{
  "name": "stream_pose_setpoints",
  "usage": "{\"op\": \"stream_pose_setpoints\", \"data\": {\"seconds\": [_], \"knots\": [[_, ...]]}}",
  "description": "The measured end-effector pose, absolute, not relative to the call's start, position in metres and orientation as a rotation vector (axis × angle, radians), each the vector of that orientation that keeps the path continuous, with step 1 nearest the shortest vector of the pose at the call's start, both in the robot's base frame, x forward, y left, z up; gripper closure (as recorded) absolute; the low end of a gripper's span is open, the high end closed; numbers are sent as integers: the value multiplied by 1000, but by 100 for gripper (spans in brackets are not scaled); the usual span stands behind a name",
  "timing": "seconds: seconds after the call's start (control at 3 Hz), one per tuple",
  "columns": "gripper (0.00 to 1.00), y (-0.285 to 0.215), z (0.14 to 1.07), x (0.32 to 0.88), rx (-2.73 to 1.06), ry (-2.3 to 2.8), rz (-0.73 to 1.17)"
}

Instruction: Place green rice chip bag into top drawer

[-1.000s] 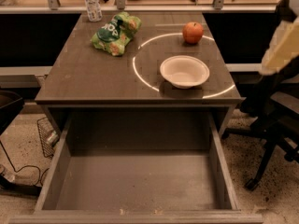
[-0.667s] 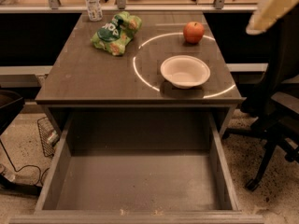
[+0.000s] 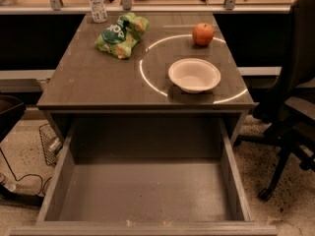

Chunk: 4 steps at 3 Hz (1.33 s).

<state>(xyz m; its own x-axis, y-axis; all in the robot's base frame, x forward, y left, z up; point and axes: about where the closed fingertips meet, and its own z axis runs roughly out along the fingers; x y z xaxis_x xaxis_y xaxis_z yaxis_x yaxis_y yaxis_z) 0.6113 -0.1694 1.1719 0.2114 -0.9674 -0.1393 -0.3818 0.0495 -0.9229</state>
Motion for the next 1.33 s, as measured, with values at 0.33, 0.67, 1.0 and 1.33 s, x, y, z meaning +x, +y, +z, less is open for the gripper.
{"op": "stream_pose_setpoints", "data": {"seconds": [0.33,0.67,1.0,1.33], "knots": [[0,-169,1172,611,-1508,1338,-754],[0,-140,1175,648,-1515,1210,-751],[0,-73,1173,703,-1570,1002,-711],[0,-3,1160,737,-1680,803,-680]]}}
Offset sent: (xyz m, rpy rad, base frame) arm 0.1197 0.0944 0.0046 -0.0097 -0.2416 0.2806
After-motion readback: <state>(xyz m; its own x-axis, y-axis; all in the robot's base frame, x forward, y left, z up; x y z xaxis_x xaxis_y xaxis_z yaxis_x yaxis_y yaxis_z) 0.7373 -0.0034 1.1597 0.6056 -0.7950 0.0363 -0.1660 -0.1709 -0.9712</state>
